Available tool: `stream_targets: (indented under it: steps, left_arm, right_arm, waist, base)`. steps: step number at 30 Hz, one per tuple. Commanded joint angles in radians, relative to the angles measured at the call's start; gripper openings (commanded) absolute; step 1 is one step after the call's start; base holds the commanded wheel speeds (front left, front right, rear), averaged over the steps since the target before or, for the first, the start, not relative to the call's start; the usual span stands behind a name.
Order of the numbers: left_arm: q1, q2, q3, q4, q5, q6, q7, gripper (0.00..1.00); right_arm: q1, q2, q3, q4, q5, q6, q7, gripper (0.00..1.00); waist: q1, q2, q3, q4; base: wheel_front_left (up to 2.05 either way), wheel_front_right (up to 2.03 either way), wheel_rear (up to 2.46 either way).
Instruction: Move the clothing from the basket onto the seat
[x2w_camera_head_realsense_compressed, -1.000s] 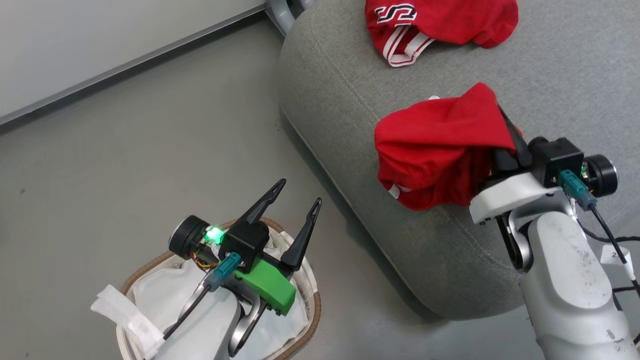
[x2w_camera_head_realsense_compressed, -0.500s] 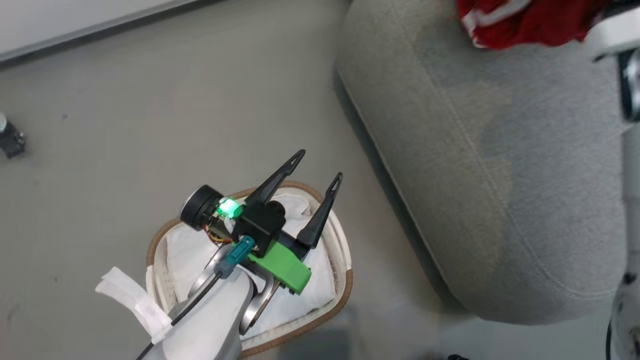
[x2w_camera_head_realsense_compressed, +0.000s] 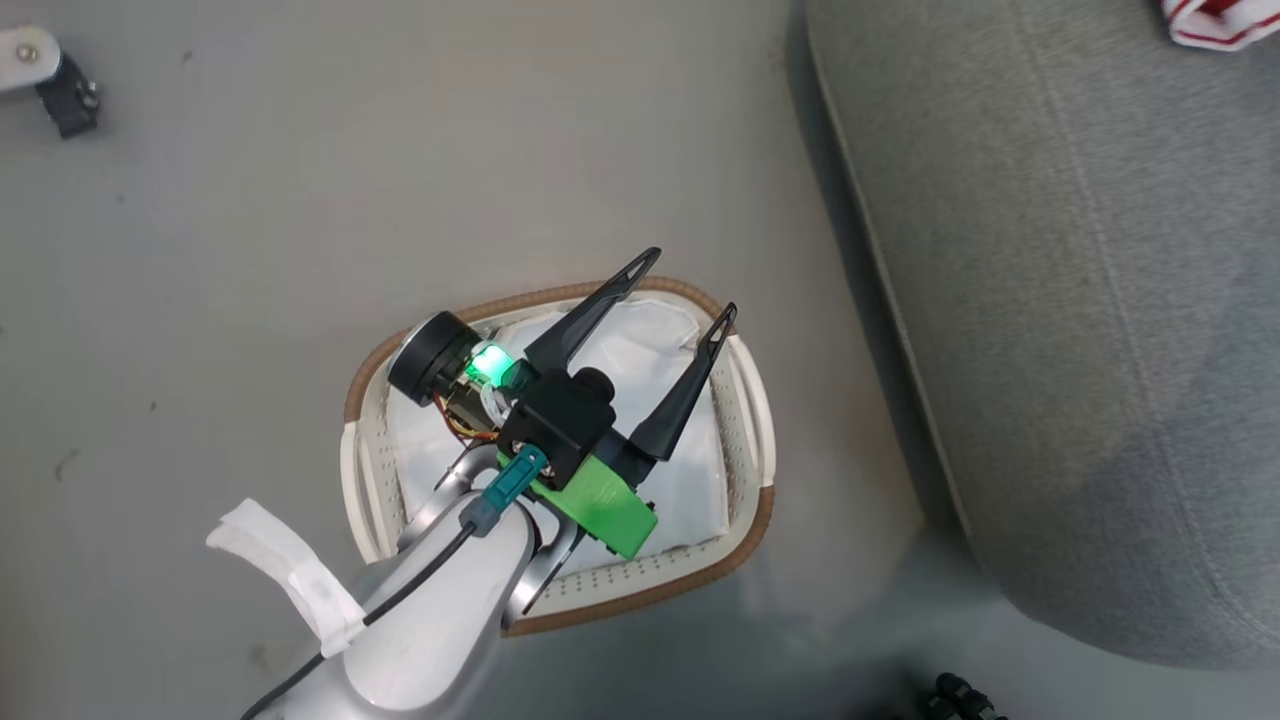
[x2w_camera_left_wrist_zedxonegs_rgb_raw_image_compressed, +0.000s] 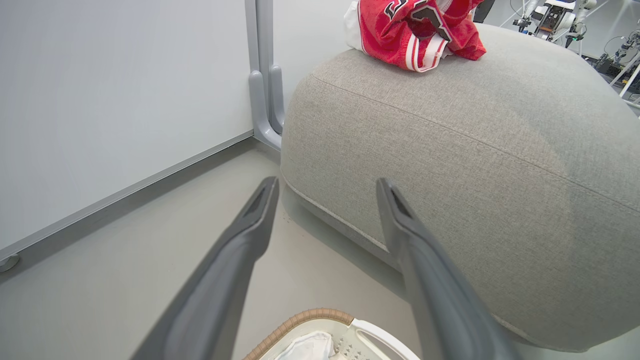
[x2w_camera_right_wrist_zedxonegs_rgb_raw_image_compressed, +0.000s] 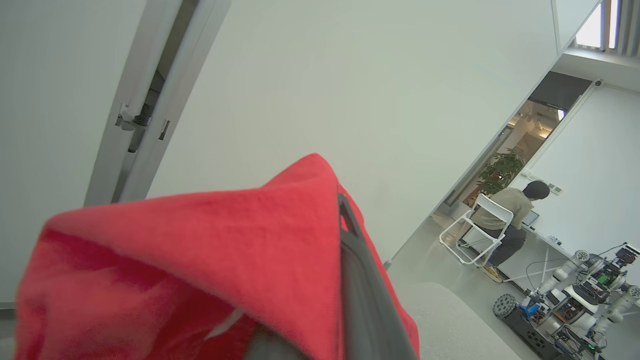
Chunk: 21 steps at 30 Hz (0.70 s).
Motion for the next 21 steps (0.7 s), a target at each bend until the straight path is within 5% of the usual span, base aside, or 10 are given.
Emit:
stream_targets:
  steps: [1, 16, 19, 21]
  left_arm:
    - [-0.023, 0.004, -0.003, -0.004, 0.006, -0.004, 0.0, 1.0]
    - [-0.052, 0.019, 0.004, 0.016, 0.024, -0.002, 0.0, 1.0]
    - [-0.05, 0.014, 0.003, 0.021, 0.02, -0.002, 0.0, 1.0]
    - [-0.048, 0.01, 0.004, 0.024, 0.016, -0.002, 0.0, 1.0]
  right_arm:
    - [0.013, -0.005, -0.017, 0.019, -0.013, -0.002, -0.003, 0.0]
    - [0.159, 0.087, -0.068, 0.144, -0.121, -0.002, -0.023, 0.04]
    - [0.185, 0.104, -0.067, 0.127, -0.113, -0.002, -0.023, 0.41]
    - [0.201, 0.112, -0.06, 0.111, -0.107, -0.002, -0.023, 1.0]
  waist:
    - [-0.0002, -0.0001, 0.072, 0.058]
    - [-0.0002, -0.0001, 0.095, 0.025]
    - [-0.0002, -0.0001, 0.079, 0.016]
    - [-0.0002, -0.0001, 0.065, 0.012]
  base:
    - [0.0, 0.0, 0.0]
    - [0.0, 0.0, 0.0]
    - [0.0, 0.0, 0.0]
    - [0.0, 0.0, 0.0]
